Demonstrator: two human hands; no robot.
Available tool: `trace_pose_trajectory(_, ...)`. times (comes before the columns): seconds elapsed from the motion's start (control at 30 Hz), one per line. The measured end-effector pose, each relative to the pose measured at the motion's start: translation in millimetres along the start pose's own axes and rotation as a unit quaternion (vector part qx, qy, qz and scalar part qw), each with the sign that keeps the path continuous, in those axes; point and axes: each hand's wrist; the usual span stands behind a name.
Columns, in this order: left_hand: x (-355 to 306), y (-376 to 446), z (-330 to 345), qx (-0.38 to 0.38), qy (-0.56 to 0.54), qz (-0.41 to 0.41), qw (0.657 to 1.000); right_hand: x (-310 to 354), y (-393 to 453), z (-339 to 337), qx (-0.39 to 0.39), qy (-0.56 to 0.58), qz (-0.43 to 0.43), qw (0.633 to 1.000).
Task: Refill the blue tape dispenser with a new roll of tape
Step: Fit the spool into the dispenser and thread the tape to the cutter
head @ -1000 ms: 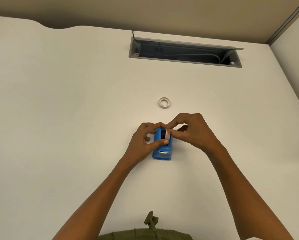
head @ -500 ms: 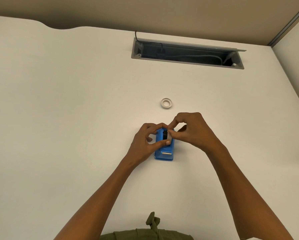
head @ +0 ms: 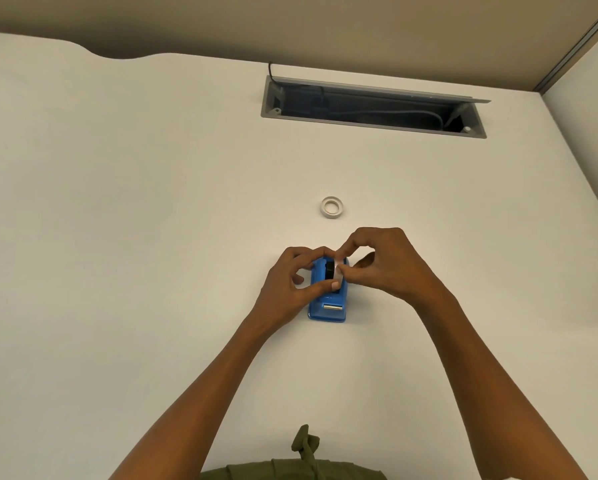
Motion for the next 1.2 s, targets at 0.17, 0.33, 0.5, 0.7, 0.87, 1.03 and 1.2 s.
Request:
trace_pose_trajectory(0.17, 0.5, 0.0, 0.3, -0.002, -0.003, 0.001, 1.000, -3.2, 1.9, 0.7, -0.011, 0.004, 0.001, 1.000)
trace_pose_trajectory(0.33, 0.8, 0.1, 0.1, -0.002, -0.006, 0.000, 1.000, -5.8, 3.5, 2.4, -0.021, -0.009, 0.002, 1.000)
trace_pose_trajectory(0.5, -0.2, -0.3, -0.3, 0.000, -0.007, -0.001, 1.000, -5.6, 2.8, -1.1, -0.017, 0.005, 0.005, 1.000)
trace_pose_trajectory(0.7, -0.1, -0.6, -0.3, 0.001, -0.005, 0.001, 1.000, -3.8, 2.1, -0.5, -0.008, 0.003, -0.007, 1.000)
trace_pose_trajectory(0.87, -0.9, -0.2, 0.1, 0.000, -0.009, -0.003, 1.000, -6.2, 2.4, -1.6, -0.009, -0.004, -0.004, 1.000)
trace_pose_trajectory(1.03, 0.1, -0.6, 0.1, -0.001, -0.012, -0.001, 1.000, -3.2, 4.0, 0.6, -0.024, -0.022, 0.004, 0.999)
trace_pose_trajectory(1.2, 0.2, 0.3, -0.1, -0.002, -0.005, 0.002, 1.000, 2.9, 1.6, 0.9, -0.001, -0.030, 0.003, 1.000)
Point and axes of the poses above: each hand's wrist, its own y-axis towards the middle knuckle, its own z-axis out of the palm, x = y × z, and after that the axes turned 12 degrees about x, right-handed
